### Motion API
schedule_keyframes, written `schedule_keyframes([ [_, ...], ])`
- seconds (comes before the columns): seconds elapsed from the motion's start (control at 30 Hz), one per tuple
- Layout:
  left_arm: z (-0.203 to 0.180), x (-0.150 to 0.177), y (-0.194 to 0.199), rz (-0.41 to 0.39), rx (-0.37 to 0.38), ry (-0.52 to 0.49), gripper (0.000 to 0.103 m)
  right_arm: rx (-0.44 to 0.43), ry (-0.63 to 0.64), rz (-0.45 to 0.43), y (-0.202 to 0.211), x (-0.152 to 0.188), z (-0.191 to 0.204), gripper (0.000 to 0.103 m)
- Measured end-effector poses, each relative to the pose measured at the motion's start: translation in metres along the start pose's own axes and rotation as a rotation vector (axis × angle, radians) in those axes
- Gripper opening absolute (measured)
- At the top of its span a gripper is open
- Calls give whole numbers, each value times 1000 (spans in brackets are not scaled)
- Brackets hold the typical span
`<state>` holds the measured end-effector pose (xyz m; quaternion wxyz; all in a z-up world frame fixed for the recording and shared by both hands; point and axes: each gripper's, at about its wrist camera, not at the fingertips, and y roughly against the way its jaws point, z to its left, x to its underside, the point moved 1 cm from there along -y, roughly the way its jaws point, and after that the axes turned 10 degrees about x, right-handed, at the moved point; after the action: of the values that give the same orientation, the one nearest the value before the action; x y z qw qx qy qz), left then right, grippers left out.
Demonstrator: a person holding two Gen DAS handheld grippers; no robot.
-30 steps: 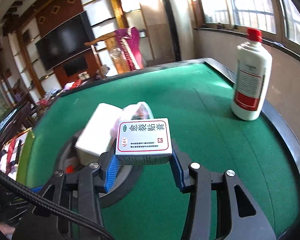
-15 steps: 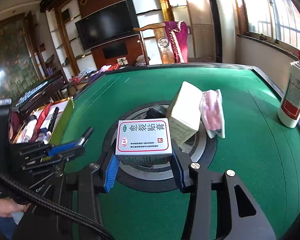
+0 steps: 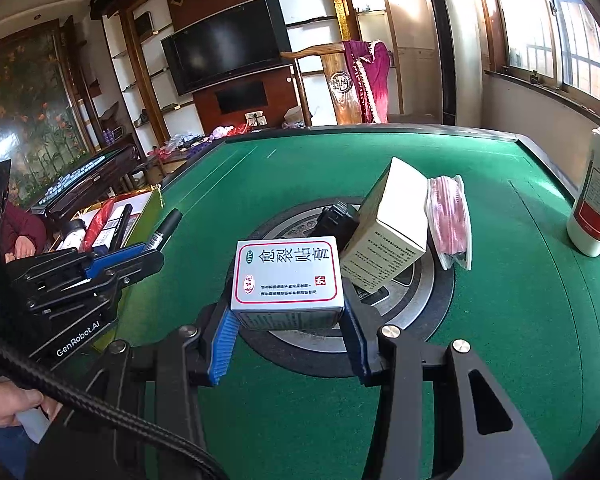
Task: Organize objects
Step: 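Carry the black marker and white medicine box over the tray with both grippers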
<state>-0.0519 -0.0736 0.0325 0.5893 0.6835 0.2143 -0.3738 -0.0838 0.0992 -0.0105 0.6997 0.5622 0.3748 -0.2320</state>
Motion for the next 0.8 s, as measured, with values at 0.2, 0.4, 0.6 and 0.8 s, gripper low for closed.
schedule_keyframes([
  [0.2,5,-3,5,-15,-9,7,9,-6,11,9,-2,3,7,45],
  [0.4,12,-6,15,-50,-26,17,9,-11,13,11,-1,4,14,45],
  [0.6,19,-8,24,-76,-40,35,9,-20,25,15,-1,7,27,45],
  [0.8,30,-9,33,-103,-53,58,9,-40,34,14,-1,7,41,45],
])
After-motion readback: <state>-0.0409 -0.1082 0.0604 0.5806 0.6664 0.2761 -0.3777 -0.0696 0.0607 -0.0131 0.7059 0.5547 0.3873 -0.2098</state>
